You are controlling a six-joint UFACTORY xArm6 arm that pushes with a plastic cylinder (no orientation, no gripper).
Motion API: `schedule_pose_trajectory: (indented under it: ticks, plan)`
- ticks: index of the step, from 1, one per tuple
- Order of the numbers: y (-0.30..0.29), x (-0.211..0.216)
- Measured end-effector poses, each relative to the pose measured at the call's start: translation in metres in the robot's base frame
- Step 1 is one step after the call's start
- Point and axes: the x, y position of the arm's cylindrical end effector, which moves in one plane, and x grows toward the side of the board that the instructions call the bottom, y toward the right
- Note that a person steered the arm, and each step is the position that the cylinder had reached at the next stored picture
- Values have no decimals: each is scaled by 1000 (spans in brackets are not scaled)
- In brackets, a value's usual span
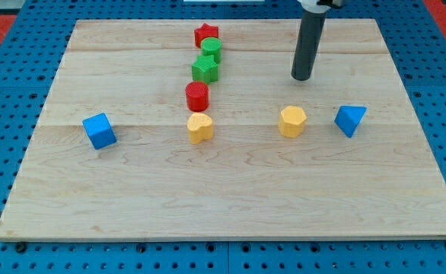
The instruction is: Push the yellow hexagon to the red circle
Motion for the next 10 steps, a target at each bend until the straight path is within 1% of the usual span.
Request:
schedule_pose_trajectory:
  ticks: [1, 2, 3, 4, 6, 8, 10]
  plan:
    - [-6, 32]
    - [-28, 63]
    - [-66, 78]
    - [-99, 79]
    - [-99, 79]
    - [-76, 79]
    - [-71, 80]
